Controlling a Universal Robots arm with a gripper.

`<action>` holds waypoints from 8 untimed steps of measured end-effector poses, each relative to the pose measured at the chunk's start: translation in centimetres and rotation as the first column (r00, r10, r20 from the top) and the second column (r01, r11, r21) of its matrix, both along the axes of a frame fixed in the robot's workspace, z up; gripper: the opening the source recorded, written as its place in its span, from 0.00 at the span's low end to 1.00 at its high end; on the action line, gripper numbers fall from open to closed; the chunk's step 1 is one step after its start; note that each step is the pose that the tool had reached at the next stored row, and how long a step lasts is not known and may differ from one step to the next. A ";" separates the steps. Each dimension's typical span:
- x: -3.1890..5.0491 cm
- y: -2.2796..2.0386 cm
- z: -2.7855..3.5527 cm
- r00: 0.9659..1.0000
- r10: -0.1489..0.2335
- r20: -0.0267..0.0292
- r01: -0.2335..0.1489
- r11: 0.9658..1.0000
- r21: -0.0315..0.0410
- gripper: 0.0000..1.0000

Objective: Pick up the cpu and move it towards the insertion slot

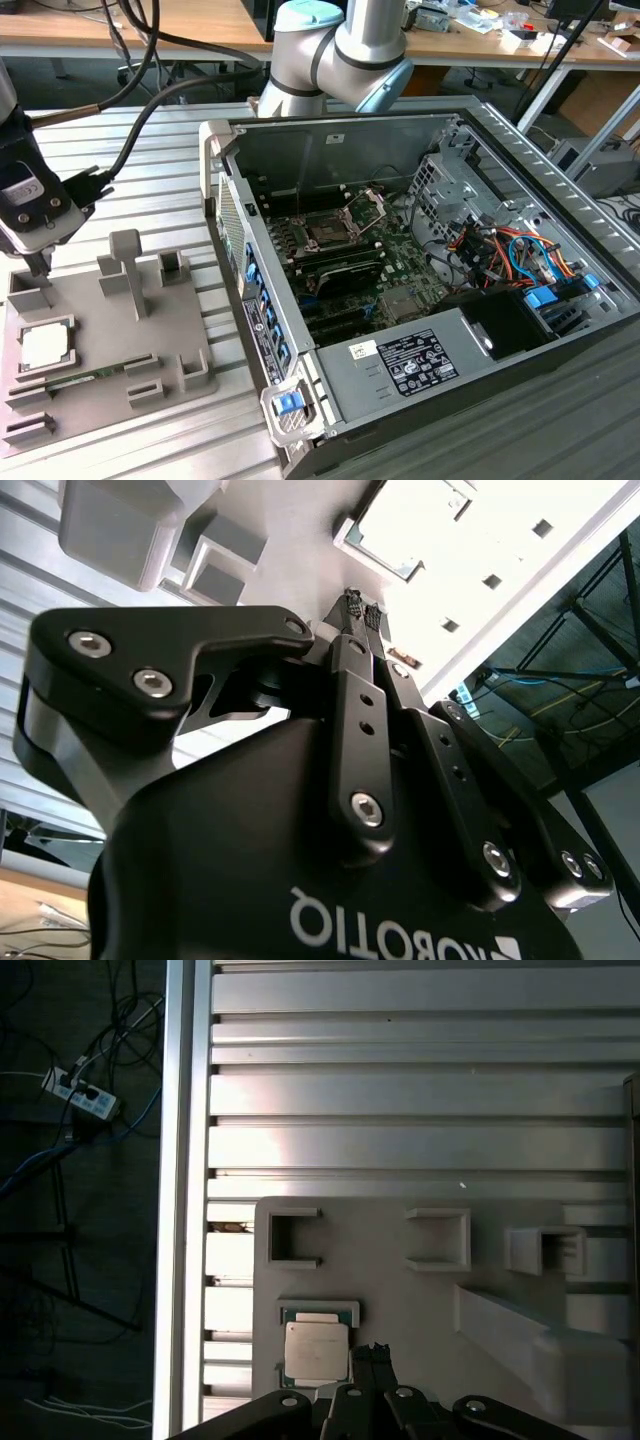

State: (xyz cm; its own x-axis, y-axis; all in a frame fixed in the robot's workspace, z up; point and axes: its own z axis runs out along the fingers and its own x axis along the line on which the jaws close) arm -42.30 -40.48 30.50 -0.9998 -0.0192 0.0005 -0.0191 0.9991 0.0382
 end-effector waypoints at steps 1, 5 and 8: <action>-0.02 0.00 -0.04 1.000 0.000 0.000 0.000 1.000 0.000 0.11; -0.06 0.00 -0.16 1.000 0.000 0.000 0.000 1.000 0.000 0.11; -0.10 0.00 -0.26 1.000 0.000 0.000 0.000 1.000 0.000 0.11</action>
State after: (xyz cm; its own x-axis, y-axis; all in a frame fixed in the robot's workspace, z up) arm -42.40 -40.47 30.23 -0.9998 -0.0191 0.0005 -0.0191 0.9991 0.0382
